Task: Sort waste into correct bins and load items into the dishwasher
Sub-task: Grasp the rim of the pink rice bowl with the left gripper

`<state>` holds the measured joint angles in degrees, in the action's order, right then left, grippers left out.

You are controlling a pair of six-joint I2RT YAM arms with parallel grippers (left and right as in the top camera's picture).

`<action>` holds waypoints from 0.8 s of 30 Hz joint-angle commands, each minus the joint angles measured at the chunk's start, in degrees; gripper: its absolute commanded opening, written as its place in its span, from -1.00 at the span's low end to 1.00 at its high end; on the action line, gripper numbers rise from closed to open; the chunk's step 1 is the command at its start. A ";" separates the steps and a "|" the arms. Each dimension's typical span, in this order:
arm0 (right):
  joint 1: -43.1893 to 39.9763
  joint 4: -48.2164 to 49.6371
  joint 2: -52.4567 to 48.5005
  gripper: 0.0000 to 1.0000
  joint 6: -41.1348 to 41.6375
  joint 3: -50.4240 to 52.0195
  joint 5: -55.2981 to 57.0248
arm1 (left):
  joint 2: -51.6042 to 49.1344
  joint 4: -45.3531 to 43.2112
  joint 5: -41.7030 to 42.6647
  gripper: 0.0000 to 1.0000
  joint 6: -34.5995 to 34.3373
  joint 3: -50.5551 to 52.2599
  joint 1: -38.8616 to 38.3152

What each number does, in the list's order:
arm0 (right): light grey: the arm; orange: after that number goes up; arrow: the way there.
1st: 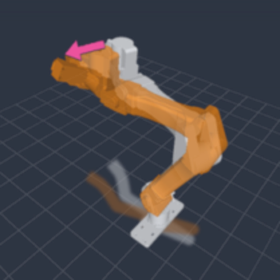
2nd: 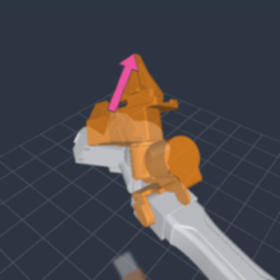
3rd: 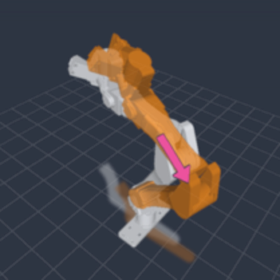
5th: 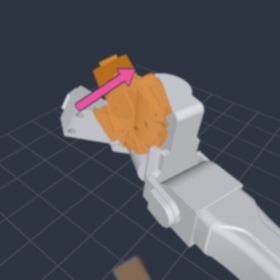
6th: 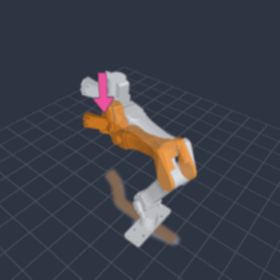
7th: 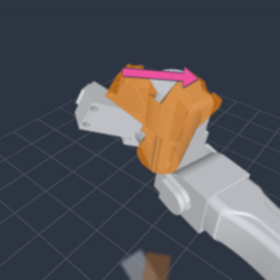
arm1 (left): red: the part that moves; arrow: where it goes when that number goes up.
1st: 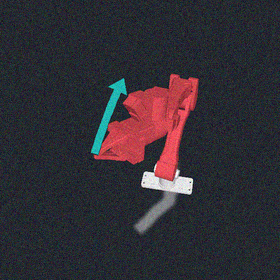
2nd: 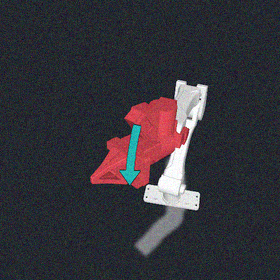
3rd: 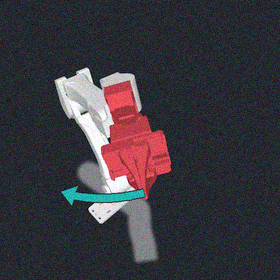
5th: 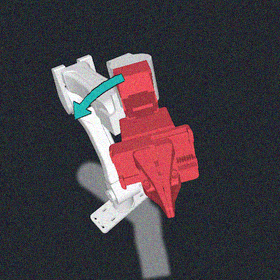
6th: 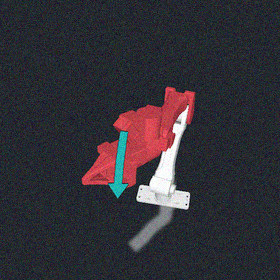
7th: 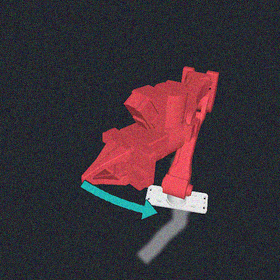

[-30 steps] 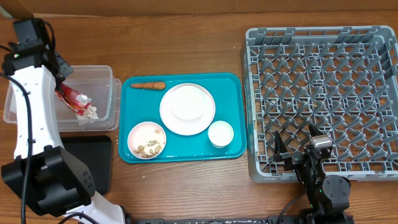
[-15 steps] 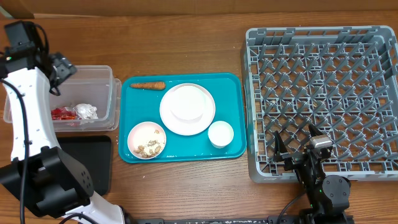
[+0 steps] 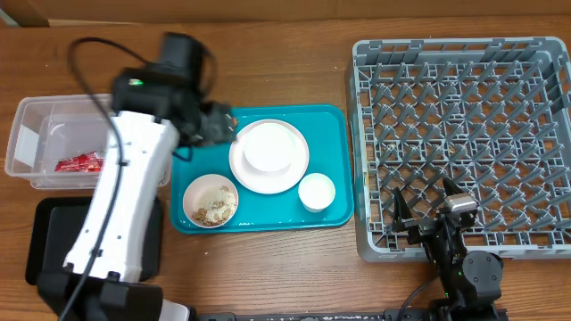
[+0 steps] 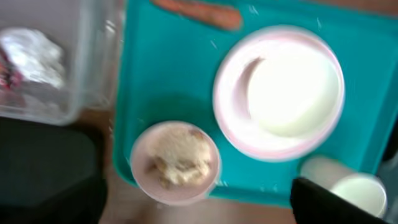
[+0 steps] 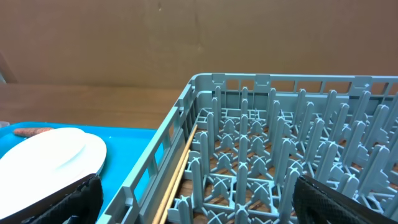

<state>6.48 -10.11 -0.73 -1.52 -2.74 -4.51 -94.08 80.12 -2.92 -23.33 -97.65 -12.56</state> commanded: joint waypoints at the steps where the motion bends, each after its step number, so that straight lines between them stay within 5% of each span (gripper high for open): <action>1: 0.31 0.31 0.55 1.00 -0.22 -0.09 -0.22 | -1.29 1.09 0.24 0.59 1.01 2.78 -6.21; 11: 0.31 0.31 0.55 1.00 -0.22 -0.09 -0.22 | -1.49 -7.50 -0.61 0.12 -6.75 21.22 -17.33; 20: 0.31 0.31 0.57 1.00 -0.22 -0.09 -0.22 | -1.49 -17.66 -1.97 0.03 -8.46 31.74 -16.26; 24: 0.31 0.31 0.55 1.00 -0.22 -0.09 -0.22 | -1.49 -20.85 -4.44 -0.19 -8.44 34.10 -15.91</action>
<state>6.46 -10.09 -0.73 -1.52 -2.74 -4.49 -95.18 60.16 -4.49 -30.79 -65.19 -28.93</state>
